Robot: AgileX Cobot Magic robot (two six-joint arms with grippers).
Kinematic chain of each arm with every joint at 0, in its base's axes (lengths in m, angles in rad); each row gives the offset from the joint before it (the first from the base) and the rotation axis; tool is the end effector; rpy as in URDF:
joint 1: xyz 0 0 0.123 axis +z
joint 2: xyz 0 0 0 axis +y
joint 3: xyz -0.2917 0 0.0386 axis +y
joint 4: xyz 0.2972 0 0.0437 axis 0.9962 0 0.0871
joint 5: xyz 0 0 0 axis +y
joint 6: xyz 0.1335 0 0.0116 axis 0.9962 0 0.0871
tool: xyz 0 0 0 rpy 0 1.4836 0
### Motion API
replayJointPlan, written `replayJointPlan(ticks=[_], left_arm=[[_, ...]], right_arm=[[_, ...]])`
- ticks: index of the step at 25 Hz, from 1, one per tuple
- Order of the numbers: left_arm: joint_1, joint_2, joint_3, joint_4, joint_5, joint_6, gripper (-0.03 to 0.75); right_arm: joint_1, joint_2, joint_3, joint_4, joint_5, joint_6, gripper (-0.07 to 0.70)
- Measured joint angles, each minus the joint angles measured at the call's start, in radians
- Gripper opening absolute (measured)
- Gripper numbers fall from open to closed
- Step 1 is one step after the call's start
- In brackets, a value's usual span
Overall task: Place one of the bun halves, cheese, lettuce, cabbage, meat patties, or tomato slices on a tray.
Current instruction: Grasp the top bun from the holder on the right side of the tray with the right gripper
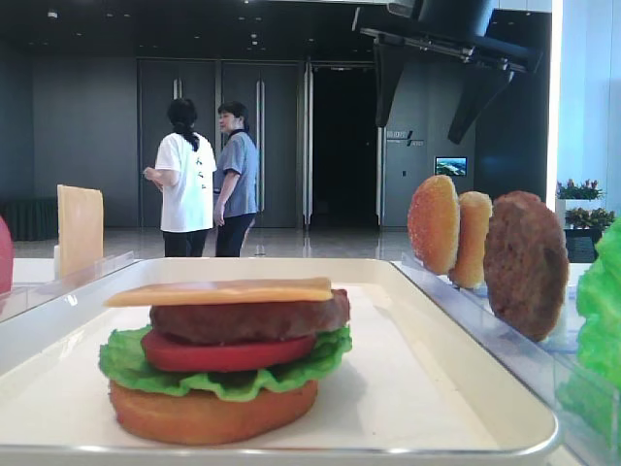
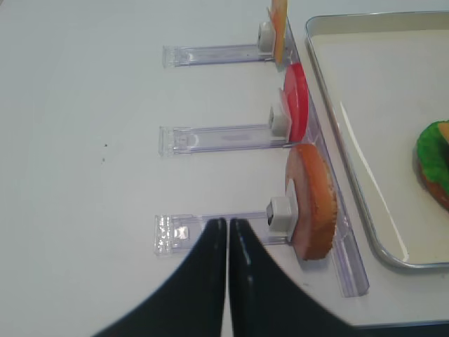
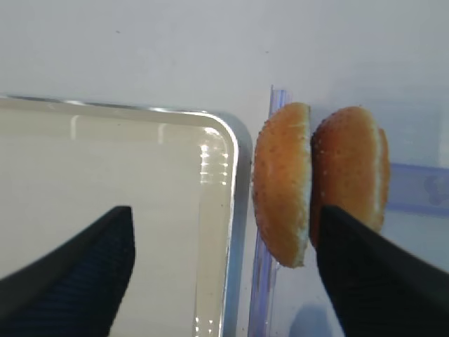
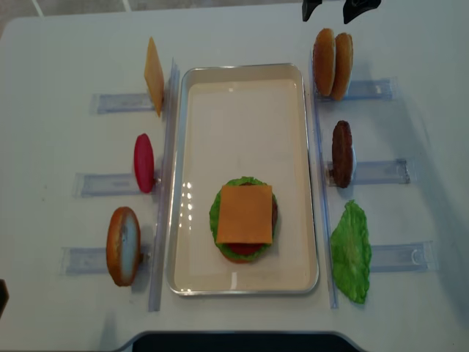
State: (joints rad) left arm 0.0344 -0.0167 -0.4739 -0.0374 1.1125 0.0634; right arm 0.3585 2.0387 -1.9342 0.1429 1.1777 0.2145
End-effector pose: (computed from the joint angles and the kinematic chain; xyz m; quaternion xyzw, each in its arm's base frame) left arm 0.0646 -0.0023 0.2670 0.0137 0.8685 0.0056 0.4954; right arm 0.4763 0.1973 0.2550 -0.0560 0.9784 0.1197 0.1590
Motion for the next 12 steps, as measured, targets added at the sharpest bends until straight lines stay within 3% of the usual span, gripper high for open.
replayJointPlan(ticks=[12], left_arm=[[0.0,0.0,0.0,0.0,0.0,0.0,-0.001]], right_arm=[[0.003,0.054,0.0,-0.077,-0.037,0.006,0.54]])
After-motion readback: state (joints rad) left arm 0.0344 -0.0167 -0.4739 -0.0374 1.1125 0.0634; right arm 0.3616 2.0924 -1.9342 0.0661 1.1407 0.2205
